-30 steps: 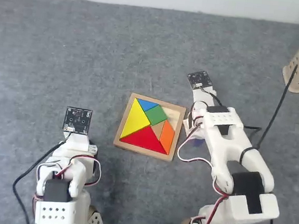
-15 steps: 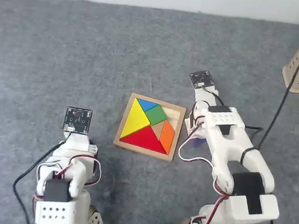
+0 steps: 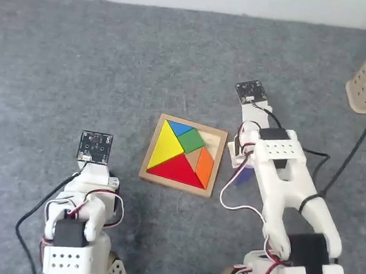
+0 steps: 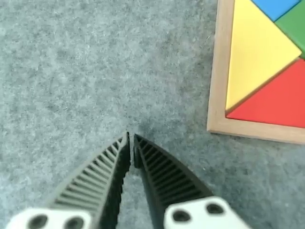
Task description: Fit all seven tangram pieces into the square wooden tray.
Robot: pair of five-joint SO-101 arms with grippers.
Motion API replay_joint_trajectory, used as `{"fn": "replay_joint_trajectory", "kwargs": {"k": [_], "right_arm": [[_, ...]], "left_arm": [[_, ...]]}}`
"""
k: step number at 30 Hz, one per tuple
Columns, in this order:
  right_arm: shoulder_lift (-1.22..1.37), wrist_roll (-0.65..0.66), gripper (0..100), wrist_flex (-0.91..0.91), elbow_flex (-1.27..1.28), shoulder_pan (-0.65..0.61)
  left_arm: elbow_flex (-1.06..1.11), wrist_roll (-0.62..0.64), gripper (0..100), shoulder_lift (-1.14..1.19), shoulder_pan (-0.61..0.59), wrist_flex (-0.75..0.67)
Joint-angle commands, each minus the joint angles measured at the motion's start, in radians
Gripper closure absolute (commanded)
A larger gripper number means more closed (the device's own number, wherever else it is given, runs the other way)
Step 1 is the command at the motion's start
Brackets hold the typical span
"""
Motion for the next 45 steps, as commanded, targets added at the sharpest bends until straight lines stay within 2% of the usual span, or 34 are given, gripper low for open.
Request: {"fn": "replay_joint_trajectory", "kwargs": {"k": [1,6,11,21,45], "right_arm": [[-0.064,-0.023,82.7,0.019,-0.006,0.019],[-0.064,-0.028,82.1,0.03,0.035,0.025],[-0.062,-0.028,73.6,0.03,0.048,0.025],[0.056,-0.028,73.4,-0.071,0.061,0.013],[0.088,-0.028,75.7,-0.044,0.057,-0.045]], "left_arm": [[-0.01,-0.003,98,-0.018,0.005,0.006],[-0.01,-0.003,98,-0.018,0.005,0.006],[-0.01,-0.003,98,-0.018,0.005,0.006],[-0.01,-0.003,98,-0.018,0.005,0.006],[-0.01,-0.003,98,-0.018,0.005,0.006]]}}
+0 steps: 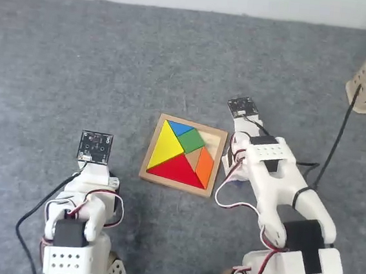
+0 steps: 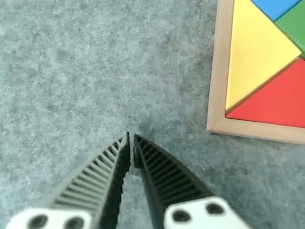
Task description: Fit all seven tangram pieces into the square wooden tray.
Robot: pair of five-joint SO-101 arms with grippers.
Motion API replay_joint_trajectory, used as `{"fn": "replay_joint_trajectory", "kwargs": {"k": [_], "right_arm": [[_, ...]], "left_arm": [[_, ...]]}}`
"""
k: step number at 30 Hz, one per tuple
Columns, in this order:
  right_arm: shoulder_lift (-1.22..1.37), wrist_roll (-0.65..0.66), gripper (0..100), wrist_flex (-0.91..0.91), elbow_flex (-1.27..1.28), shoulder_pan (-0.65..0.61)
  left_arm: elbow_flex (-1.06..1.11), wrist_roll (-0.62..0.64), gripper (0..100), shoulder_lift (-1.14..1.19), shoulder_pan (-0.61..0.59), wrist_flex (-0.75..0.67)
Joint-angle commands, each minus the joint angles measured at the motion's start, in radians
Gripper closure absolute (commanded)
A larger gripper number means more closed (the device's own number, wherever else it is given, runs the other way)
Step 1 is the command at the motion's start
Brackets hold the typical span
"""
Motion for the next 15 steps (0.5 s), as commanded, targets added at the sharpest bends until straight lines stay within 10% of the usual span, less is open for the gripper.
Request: {"fn": "replay_joint_trajectory", "kwargs": {"k": [1,15], "right_arm": [[-0.013,-0.009,78.8,0.007,-0.012,-0.007],[-0.039,-0.009,93.2,0.008,-0.015,0.001]], "left_arm": [[-0.01,-0.003,98,-0.018,0.003,0.006],[-0.01,-0.003,98,-0.018,0.003,0.006]]}}
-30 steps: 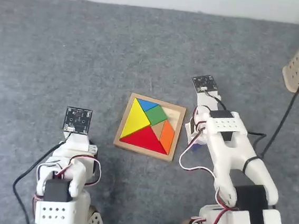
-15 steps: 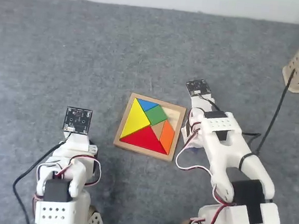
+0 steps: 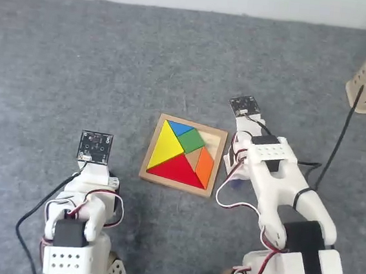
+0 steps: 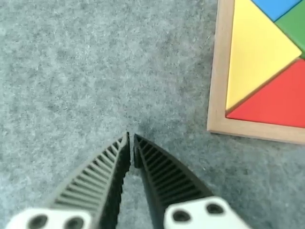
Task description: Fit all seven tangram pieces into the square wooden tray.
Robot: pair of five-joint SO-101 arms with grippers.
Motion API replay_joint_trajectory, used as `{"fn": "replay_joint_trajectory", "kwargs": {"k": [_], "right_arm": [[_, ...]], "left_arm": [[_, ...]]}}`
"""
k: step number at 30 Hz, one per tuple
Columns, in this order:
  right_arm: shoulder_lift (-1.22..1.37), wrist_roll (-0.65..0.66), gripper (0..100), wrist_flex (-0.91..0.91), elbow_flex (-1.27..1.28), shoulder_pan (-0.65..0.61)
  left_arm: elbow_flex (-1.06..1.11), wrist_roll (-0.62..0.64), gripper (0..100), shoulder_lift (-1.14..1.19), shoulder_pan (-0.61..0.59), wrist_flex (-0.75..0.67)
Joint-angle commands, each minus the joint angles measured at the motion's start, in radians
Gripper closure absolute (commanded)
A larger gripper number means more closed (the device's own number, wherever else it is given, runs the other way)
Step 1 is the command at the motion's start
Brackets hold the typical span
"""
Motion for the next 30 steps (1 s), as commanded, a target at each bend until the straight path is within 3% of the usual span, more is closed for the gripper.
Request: {"fn": "replay_joint_trajectory", "kwargs": {"k": [1,9,17,25,30], "right_arm": [[-0.056,-0.009,93.2,0.012,-0.015,-0.004],[-0.248,-0.035,93.3,0.114,-0.104,-0.025],[-0.068,-0.032,93.3,0.139,-0.333,-0.105],[0.277,0.222,93.1,0.154,-0.638,-0.137],[0.36,0.322,92.9,0.216,-0.738,-0.139]], "left_arm": [[-0.01,-0.003,98,-0.018,0.005,0.006],[-0.01,-0.003,98,-0.018,0.005,0.006],[-0.01,-0.003,98,-0.018,0.005,0.006],[-0.01,-0.003,98,-0.018,0.005,0.006],[-0.01,-0.003,98,-0.018,0.005,0.006]]}}
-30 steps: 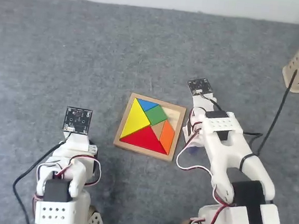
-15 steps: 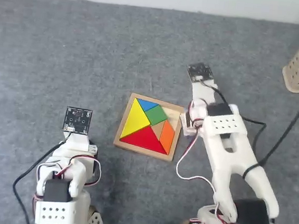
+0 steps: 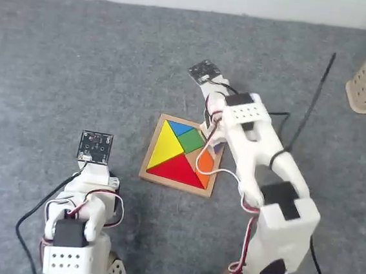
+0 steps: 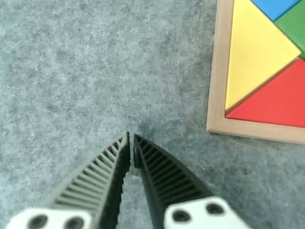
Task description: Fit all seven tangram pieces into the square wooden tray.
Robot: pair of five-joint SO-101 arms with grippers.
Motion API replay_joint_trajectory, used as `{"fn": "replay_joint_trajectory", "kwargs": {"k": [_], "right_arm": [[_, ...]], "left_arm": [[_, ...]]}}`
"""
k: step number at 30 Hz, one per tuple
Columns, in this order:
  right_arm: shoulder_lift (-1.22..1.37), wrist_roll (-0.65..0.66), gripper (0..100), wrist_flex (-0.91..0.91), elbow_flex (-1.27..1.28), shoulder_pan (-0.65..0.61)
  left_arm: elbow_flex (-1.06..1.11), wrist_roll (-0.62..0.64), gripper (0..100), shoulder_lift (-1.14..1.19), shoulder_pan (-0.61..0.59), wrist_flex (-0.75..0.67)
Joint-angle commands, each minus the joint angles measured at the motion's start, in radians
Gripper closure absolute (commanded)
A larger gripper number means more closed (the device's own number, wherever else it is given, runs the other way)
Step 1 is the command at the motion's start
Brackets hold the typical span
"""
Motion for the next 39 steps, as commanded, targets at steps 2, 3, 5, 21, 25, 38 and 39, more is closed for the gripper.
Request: {"fn": "replay_joint_trajectory", "kwargs": {"k": [2,3,5,21,25,38,39], "right_arm": [[-0.013,0.094,92.9,0.024,-0.094,-0.012],[-0.015,0.115,92.9,0.025,-0.094,-0.013],[-0.013,0.152,92.9,0.025,-0.091,-0.015],[-0.013,0.229,92.8,0.054,-0.066,-0.096],[-0.013,0.23,91.6,0.054,-0.066,-0.094],[-0.013,0.236,81.8,0.09,-0.068,-0.081],[-0.013,0.236,81.8,0.09,-0.068,-0.079]], "left_arm": [[-0.01,-0.003,98,-0.018,0.003,0.006],[-0.01,-0.003,98,-0.018,0.003,0.006],[-0.01,-0.003,98,-0.018,0.003,0.006],[-0.01,-0.003,98,-0.018,0.003,0.006],[-0.01,-0.003,98,-0.018,0.003,0.006],[-0.01,-0.003,98,-0.018,0.003,0.006],[-0.01,-0.003,98,-0.018,0.003,0.006]]}}
